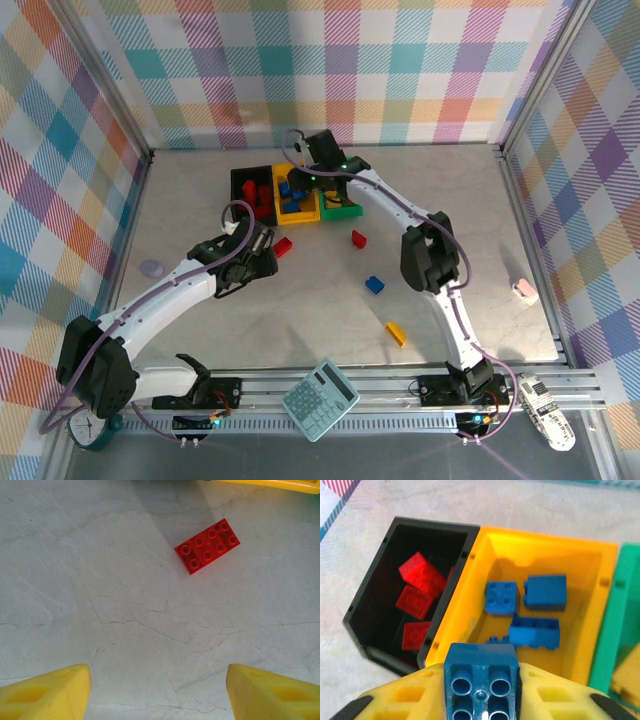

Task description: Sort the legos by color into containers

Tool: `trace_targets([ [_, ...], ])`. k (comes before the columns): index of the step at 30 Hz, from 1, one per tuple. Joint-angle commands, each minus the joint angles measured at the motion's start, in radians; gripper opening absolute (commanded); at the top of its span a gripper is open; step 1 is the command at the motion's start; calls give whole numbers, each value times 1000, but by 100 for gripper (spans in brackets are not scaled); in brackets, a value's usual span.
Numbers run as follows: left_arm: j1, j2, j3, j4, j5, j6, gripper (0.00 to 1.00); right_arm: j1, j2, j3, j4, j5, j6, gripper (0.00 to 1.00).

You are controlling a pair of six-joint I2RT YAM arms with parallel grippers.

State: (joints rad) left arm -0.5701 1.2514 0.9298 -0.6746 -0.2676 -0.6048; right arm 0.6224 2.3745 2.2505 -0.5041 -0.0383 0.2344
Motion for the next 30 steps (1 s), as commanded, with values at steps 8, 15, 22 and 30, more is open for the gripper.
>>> trace_targets([
  [8,38,65,21,64,53,92,71,5,38,177,-157,23,-62,59],
  [15,56,159,46,201,76,288,75,-2,-319,-328,-16,70,-68,61],
  [22,78,260,102,266,143,460,74,-37,-726,-791,65,-7,-1,66],
  [30,113,415,199,240,203,607,73,-44,-1049,-1046,2,55,45,73],
])
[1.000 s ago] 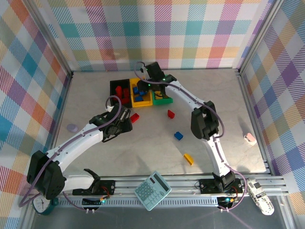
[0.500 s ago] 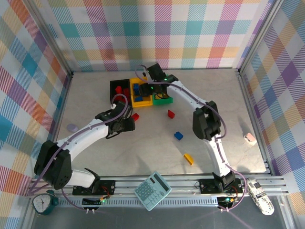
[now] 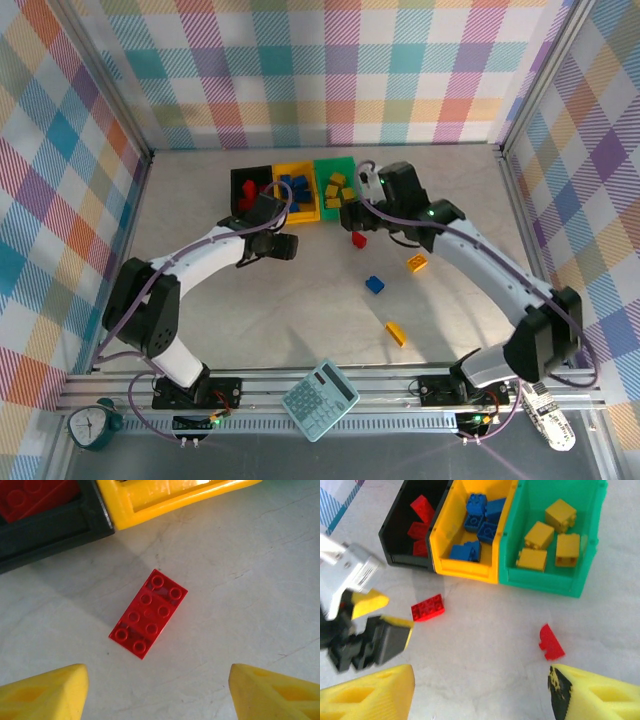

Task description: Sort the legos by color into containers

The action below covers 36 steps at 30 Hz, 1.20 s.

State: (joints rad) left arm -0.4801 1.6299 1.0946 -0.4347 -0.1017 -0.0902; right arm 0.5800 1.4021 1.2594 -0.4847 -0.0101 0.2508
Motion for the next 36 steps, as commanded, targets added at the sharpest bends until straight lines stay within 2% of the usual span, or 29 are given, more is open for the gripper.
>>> trace_targets([
  [1,28,50,41,1,45,102,73,-3,-108,-71,-32,39,32,73],
  [11,45,186,134,-1,85,207,68,-11,-266,-141,-112,99,59,76],
  [23,60,275,172,-11,46,193,64,-14,-339,-147,-188,145,42,78],
  [28,62,278,173,-25,54,187,53,-13,-348,-148,-190,154,41,78],
  [32,61,277,170,-31,60,182,39,-16,-363,-149,-194,168,39,78],
  [36,61,275,167,-36,62,178,33,-15,-377,-146,-204,180,34,78],
])
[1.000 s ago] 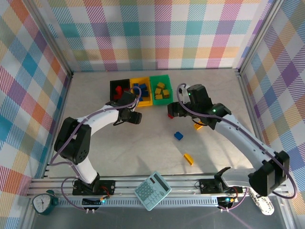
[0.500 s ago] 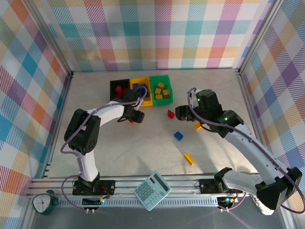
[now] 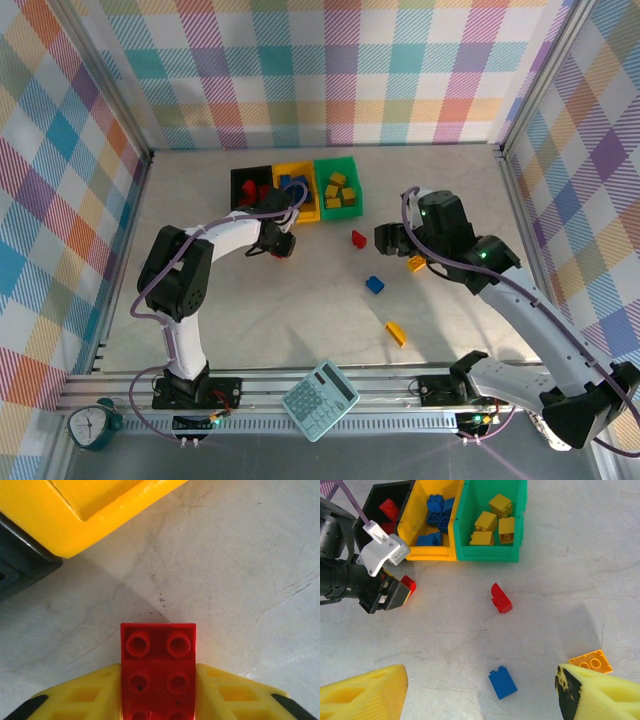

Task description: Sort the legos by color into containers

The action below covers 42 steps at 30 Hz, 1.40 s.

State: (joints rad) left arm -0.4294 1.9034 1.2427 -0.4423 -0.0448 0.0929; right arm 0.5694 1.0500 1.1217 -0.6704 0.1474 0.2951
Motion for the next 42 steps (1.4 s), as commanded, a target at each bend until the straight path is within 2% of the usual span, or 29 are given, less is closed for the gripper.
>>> trace_targets([
  [1,10,-1,19,-31,6,-7,32,-5,-28,-9,-20,25,-11,78],
  [7,11,-98,13,-79,0,-38,28,-7,-47,-12,-26,34,-13,78],
  [11,18,-195,45,-129,-69,-61,27,-7,-50,-14,-25,29,-12,78],
  [14,61,-200,106,-179,-119,-100,25,-6,-53,-17,-19,19,-10,78],
  [21,142,-90,290,-239,-211,-153,24,-6,-60,-38,-6,-2,-2,78],
  [30,209,115,567,-284,-196,-159,24,-5,-77,-58,-24,-21,10,78],
  [35,213,193,653,-293,-161,-160,25,-6,-82,-67,-29,-20,13,78],
  [42,213,226,664,-265,-122,-174,32,-6,-74,-66,-30,-19,13,78],
])
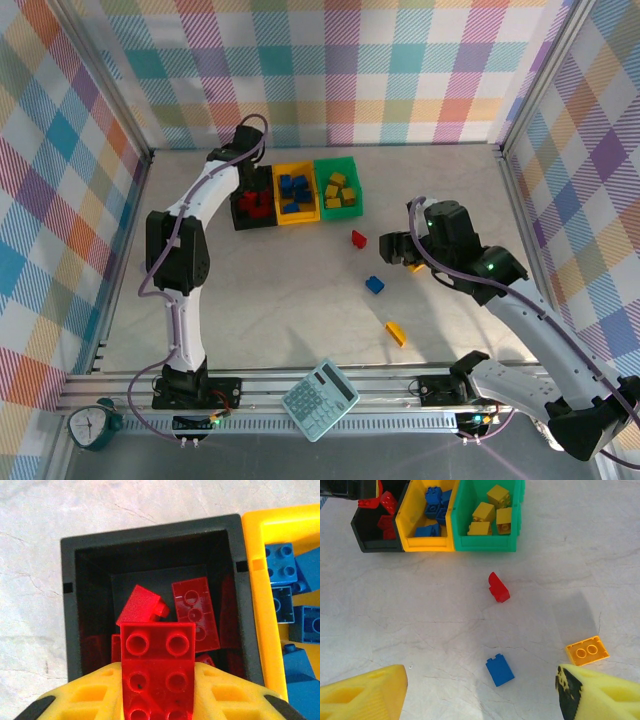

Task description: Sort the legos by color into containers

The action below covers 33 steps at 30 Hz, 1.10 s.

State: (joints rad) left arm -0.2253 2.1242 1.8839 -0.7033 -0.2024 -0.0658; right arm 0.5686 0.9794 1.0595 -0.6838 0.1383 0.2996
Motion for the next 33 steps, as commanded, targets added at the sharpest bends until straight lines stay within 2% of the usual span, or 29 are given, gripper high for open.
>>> trace_targets([
  [1,9,6,21,2,41,-15,33,-5,-2,-4,-16,-9,9,78],
  [2,9,6,23,6,44,-17,35,-3,-1,-4,-16,-10,9,78],
  [6,9,10,26,23,67,-16,53,-5,6,-6,-18,-15,12,78],
  [8,9,8,29,25,69,-15,56,-4,10,-12,-17,-15,14,79],
  [13,9,-21,17,22,62,-14,57,-4,19,-21,-14,-17,16,78],
  [18,9,-122,-61,40,58,-29,58,-4,45,-48,19,-12,10,79],
  [28,-4,-453,-391,92,96,-138,59,-4,196,-128,90,1,33,79],
  [33,-37,-609,-537,104,95,-180,61,-4,249,-184,120,-37,41,76],
])
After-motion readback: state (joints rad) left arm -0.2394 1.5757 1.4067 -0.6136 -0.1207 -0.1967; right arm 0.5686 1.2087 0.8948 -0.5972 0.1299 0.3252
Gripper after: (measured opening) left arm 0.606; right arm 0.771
